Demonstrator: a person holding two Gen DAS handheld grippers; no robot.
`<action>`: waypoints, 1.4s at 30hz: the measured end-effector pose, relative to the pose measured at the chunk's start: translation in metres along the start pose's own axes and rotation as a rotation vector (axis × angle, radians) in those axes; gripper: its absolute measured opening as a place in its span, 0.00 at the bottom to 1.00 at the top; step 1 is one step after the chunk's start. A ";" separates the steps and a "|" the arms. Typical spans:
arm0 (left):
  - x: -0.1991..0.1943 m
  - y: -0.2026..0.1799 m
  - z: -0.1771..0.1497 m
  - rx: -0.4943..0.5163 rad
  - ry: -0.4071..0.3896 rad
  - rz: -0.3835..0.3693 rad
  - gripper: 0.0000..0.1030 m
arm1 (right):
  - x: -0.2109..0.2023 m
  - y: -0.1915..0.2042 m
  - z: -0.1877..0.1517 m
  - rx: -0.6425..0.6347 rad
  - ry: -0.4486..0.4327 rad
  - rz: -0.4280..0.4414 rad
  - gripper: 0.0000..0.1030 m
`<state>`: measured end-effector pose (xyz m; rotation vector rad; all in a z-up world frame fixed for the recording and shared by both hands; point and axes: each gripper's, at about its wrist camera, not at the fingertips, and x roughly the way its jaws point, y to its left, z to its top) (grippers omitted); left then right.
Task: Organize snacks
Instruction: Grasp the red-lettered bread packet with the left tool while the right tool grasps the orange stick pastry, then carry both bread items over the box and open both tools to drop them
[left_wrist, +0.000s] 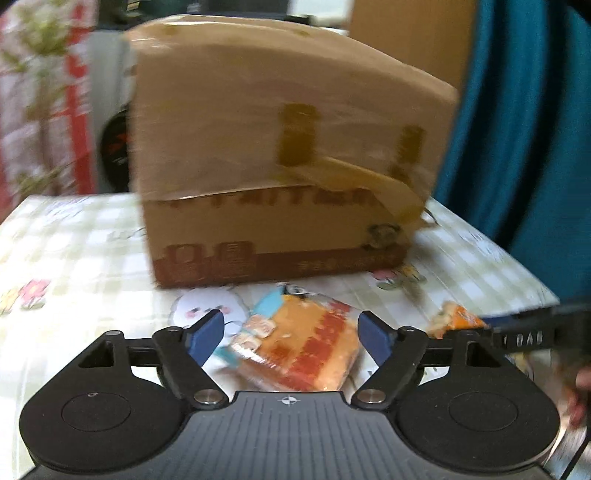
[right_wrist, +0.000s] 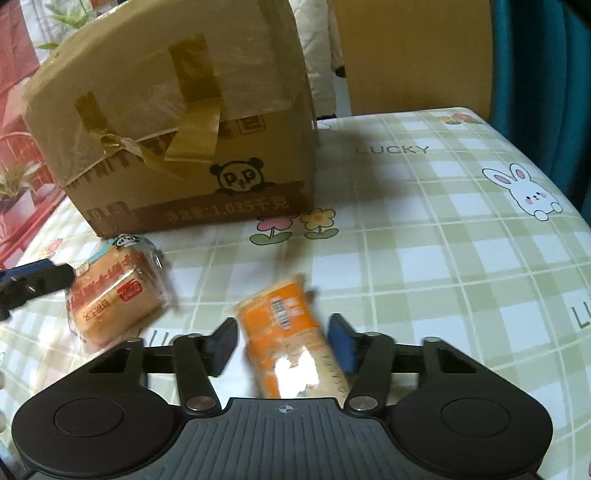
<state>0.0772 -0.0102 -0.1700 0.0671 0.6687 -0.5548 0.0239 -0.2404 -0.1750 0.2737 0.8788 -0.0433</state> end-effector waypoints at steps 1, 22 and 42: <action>0.004 -0.002 0.001 0.036 0.001 -0.012 0.81 | -0.001 -0.002 -0.001 0.008 -0.005 0.005 0.45; 0.049 0.001 -0.020 0.106 0.154 0.003 0.73 | -0.012 -0.005 -0.008 -0.016 -0.037 -0.004 0.56; -0.032 0.003 0.021 -0.008 -0.081 0.037 0.73 | -0.041 0.002 0.011 -0.067 -0.132 0.003 0.33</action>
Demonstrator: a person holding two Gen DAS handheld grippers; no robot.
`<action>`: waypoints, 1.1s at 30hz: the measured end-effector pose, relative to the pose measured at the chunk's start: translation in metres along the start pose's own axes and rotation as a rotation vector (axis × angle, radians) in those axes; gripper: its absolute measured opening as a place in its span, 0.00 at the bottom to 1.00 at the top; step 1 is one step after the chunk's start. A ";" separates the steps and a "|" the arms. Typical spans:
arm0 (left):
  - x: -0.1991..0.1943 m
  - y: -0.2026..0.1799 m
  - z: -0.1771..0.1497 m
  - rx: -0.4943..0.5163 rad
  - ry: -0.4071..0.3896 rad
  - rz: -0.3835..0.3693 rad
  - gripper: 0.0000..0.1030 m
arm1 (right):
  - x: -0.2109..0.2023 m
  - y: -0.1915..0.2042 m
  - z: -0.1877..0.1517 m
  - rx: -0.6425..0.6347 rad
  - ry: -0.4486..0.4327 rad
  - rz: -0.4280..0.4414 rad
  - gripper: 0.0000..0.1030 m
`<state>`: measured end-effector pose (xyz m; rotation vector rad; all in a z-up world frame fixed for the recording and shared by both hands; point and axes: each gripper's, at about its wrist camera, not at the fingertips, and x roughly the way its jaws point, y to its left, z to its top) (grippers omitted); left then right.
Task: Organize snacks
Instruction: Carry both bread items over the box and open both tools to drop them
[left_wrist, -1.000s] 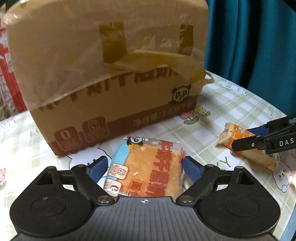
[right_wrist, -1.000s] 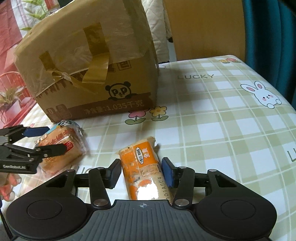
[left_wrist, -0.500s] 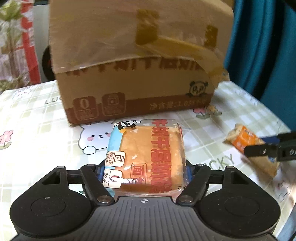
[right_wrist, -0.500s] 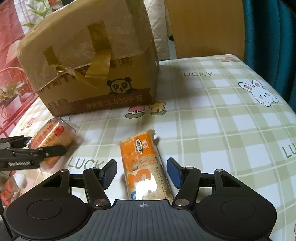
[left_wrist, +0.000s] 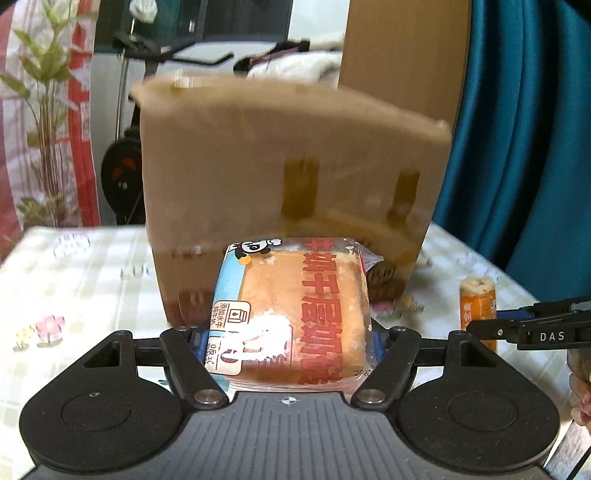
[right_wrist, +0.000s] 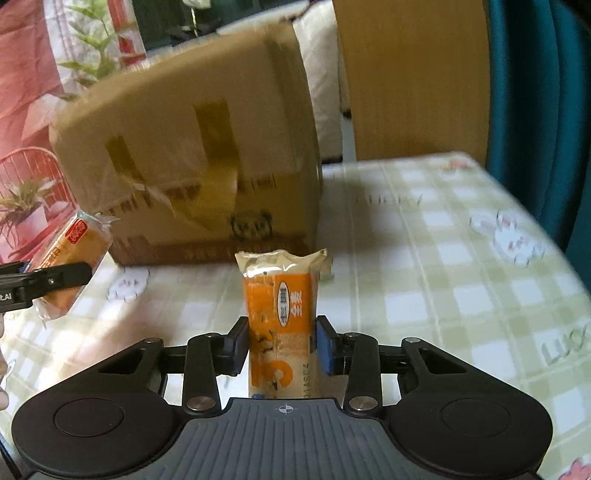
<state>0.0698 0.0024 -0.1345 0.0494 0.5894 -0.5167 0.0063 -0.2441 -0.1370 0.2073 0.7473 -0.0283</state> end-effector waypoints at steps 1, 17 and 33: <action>-0.003 -0.002 0.003 0.002 -0.016 0.002 0.73 | -0.004 0.001 0.004 -0.008 -0.018 0.000 0.33; -0.036 -0.026 0.083 0.065 -0.259 0.019 0.73 | -0.070 0.029 0.105 -0.166 -0.371 0.038 0.33; 0.030 -0.003 0.168 0.068 -0.270 0.121 0.73 | -0.021 0.073 0.226 -0.230 -0.489 0.096 0.33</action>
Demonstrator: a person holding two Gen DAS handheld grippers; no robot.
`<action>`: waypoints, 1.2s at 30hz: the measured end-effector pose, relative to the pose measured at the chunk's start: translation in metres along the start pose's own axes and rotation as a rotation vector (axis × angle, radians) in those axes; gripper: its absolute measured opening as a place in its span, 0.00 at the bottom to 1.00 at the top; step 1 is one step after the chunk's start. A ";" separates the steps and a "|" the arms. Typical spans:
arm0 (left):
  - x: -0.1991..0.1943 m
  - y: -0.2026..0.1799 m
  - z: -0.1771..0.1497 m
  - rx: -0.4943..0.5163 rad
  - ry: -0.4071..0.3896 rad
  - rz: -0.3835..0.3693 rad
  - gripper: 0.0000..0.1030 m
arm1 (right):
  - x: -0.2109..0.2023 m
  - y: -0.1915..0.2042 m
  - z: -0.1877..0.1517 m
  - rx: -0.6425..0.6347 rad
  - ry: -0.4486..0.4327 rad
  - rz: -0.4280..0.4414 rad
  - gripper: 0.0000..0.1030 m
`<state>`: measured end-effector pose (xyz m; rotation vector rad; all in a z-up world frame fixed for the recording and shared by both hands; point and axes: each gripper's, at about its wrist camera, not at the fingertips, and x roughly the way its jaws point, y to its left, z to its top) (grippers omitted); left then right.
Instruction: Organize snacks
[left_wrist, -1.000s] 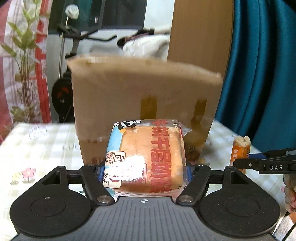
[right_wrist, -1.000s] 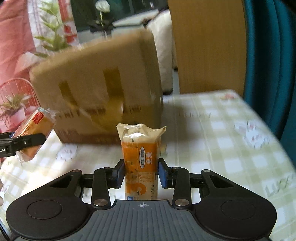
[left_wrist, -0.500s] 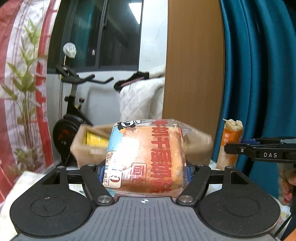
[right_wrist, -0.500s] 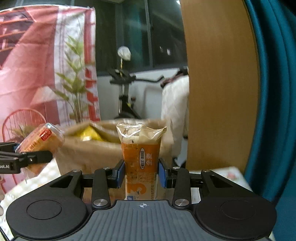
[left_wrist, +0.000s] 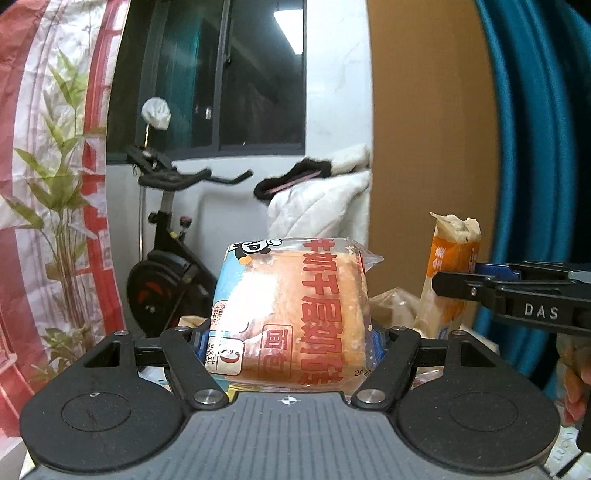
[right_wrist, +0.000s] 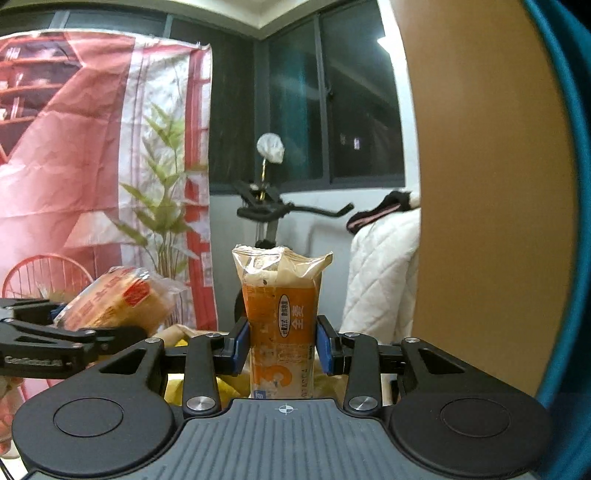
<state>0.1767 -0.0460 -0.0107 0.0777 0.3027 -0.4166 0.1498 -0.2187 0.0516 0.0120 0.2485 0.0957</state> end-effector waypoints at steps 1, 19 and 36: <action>0.008 0.000 -0.002 0.005 0.017 0.006 0.73 | 0.007 0.002 -0.002 0.004 0.017 0.004 0.33; 0.036 0.021 -0.019 -0.035 0.151 0.050 0.84 | 0.069 0.000 -0.050 0.082 0.212 -0.030 0.66; -0.045 0.020 0.006 -0.085 0.120 0.098 0.92 | -0.001 0.016 -0.021 0.088 0.169 -0.022 0.99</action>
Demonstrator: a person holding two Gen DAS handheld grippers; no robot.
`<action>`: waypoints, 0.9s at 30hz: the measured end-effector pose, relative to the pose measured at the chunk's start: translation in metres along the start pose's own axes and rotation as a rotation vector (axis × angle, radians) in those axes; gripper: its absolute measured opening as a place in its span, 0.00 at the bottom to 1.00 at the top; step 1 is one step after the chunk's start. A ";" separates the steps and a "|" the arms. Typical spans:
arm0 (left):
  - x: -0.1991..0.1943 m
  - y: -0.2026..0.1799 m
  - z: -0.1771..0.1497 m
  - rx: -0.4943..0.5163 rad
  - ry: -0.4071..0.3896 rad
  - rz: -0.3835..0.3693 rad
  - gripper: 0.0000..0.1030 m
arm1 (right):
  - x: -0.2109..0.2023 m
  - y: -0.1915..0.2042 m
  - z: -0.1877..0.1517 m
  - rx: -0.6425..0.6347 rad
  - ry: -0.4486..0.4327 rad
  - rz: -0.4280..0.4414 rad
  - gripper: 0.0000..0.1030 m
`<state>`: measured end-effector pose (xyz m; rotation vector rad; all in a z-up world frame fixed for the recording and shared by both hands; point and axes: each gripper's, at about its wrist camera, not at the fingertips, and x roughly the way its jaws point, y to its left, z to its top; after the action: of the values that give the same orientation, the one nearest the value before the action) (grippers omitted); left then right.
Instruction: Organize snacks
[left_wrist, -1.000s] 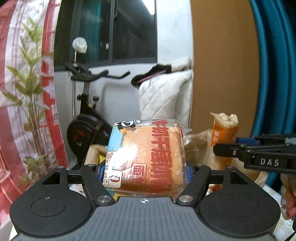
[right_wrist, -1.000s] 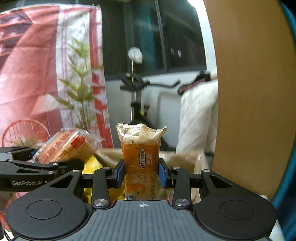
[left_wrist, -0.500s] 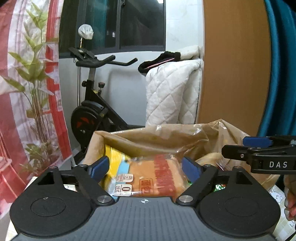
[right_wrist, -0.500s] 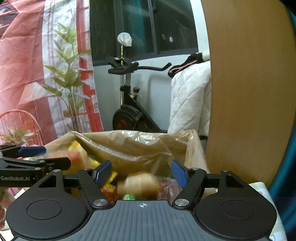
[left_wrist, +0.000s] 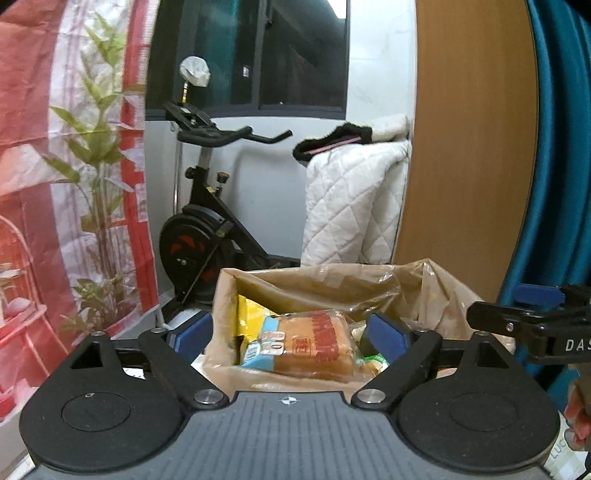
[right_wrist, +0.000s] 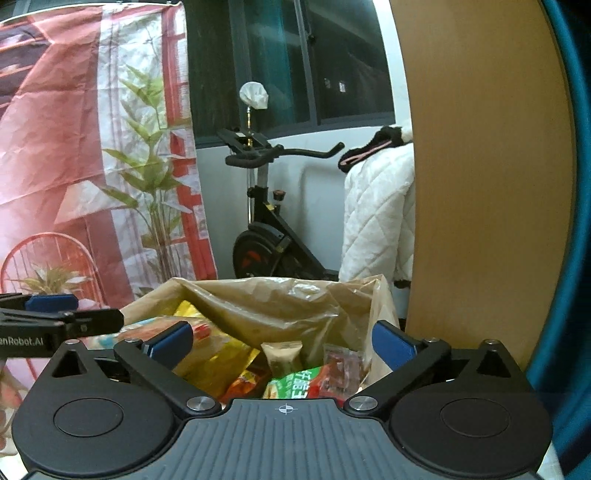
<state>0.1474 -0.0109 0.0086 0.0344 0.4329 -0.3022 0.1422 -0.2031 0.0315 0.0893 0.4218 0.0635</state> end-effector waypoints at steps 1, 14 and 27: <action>-0.007 0.001 0.000 -0.003 -0.008 0.005 0.92 | -0.007 0.003 0.000 -0.001 -0.006 -0.001 0.99; -0.071 0.000 -0.007 -0.039 -0.027 0.019 0.93 | -0.084 0.026 -0.003 -0.003 -0.051 -0.025 0.99; -0.105 -0.018 -0.015 -0.017 -0.033 0.119 0.93 | -0.133 0.038 -0.011 0.005 -0.081 -0.038 0.99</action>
<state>0.0453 0.0032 0.0399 0.0382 0.3987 -0.1820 0.0147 -0.1752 0.0791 0.0882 0.3425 0.0209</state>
